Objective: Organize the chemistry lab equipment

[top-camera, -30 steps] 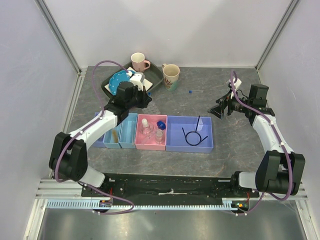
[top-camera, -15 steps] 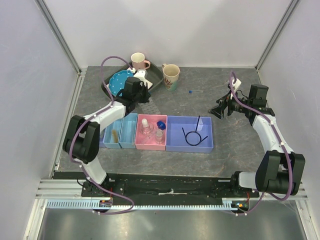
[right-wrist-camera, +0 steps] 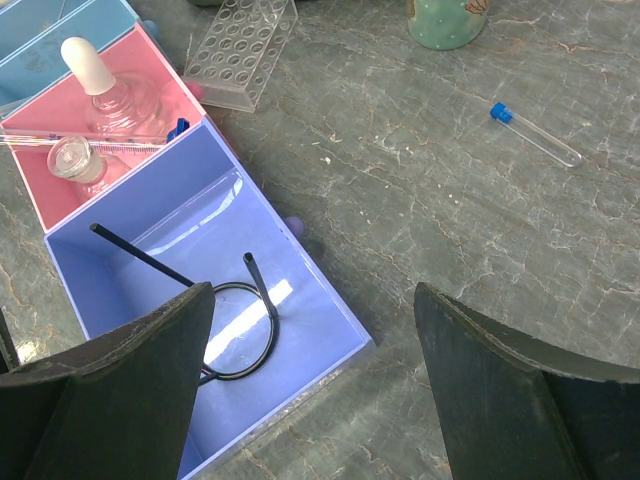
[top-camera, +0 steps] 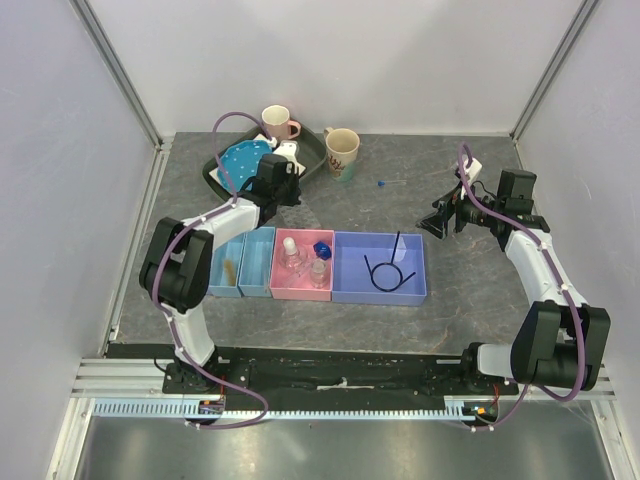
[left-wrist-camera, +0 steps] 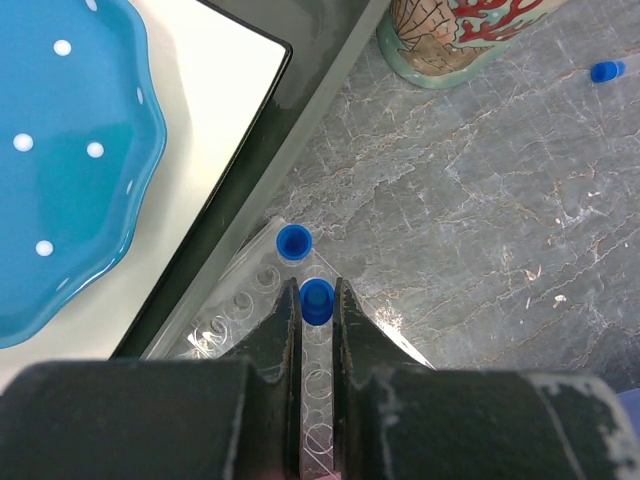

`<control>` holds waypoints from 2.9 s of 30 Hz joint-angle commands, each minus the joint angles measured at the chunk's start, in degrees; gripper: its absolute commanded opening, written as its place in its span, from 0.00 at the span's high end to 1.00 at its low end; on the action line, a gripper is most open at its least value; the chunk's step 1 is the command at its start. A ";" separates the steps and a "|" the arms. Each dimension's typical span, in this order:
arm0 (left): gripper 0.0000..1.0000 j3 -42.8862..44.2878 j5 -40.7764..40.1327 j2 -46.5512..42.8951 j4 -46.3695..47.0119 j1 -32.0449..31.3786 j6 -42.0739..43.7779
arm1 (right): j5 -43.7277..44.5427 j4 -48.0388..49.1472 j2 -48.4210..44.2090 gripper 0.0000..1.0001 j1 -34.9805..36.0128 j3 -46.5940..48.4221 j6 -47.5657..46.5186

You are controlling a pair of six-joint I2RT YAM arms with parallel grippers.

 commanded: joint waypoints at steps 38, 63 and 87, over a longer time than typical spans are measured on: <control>0.40 5.19 -3.39 -11.52 -10.70 0.04 3.29 | 2.85 -2.91 3.37 0.11 -0.23 0.08 -9.88; 0.02 -21.55 5.49 -47.57 -16.14 9.62 7.68 | 27.72 -32.27 53.81 0.04 12.25 65.46 -33.18; 0.04 -21.28 6.10 -43.97 -16.58 9.62 8.22 | 28.87 -27.34 70.00 0.37 14.10 73.91 -22.28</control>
